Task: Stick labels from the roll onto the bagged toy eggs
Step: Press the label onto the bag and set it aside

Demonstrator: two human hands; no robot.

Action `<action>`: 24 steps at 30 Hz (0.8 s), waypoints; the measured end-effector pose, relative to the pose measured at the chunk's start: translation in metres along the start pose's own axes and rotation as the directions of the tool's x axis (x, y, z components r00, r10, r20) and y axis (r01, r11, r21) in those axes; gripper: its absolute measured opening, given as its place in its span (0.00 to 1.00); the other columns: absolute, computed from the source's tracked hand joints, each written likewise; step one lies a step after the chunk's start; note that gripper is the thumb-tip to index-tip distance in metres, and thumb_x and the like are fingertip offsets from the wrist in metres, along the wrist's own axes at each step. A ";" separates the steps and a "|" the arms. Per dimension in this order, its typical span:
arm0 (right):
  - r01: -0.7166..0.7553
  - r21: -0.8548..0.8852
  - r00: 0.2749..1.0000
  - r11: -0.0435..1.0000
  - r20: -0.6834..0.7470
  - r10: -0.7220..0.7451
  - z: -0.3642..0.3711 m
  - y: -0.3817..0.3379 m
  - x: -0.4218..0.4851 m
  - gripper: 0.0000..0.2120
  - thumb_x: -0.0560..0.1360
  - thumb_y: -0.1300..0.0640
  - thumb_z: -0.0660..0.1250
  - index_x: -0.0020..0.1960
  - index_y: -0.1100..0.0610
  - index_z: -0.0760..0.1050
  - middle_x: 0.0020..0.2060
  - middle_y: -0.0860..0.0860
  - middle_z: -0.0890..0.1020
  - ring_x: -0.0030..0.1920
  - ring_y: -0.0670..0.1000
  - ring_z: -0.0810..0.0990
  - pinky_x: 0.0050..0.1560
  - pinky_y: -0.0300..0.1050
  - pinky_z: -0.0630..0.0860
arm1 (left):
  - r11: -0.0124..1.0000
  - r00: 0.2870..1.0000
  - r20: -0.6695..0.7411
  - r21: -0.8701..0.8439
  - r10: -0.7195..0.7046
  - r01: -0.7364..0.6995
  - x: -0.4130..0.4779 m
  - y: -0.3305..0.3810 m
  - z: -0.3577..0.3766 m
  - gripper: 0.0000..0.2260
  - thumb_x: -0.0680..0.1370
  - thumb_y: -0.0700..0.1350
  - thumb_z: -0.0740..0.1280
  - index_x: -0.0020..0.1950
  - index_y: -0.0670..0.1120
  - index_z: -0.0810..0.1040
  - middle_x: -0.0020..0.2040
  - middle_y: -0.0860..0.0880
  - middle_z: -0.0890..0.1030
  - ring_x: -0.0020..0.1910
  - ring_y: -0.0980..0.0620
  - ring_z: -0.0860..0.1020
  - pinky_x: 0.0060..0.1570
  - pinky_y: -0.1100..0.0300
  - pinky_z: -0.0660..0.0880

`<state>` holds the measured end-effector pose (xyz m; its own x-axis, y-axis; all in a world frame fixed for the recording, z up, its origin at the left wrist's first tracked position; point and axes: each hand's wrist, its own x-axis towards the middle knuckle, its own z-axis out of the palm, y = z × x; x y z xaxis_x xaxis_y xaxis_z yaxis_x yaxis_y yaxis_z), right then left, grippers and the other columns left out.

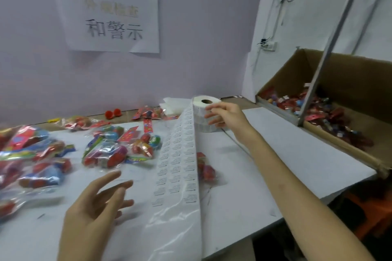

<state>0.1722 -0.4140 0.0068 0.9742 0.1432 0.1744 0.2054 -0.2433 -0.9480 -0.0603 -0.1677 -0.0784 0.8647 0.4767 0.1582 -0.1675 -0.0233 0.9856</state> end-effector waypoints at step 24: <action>0.281 -0.447 0.928 0.849 0.351 -0.123 0.151 -0.016 -0.008 0.08 0.82 0.53 0.66 0.53 0.50 0.85 0.46 0.46 0.84 0.44 0.46 0.80 0.46 0.43 0.77 | 1.000 0.998 -0.058 -0.019 0.009 -0.010 -0.005 -0.004 -0.009 0.11 0.81 0.37 0.68 0.55 0.53 0.83 0.47 0.55 0.88 0.42 0.52 0.86 0.39 0.66 0.78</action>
<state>0.1471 -0.2666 -0.0198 0.8464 0.4995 0.1847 0.4902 -0.5951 -0.6369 -0.0680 -0.1622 -0.0837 0.8341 0.5269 0.1635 -0.1853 -0.0116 0.9826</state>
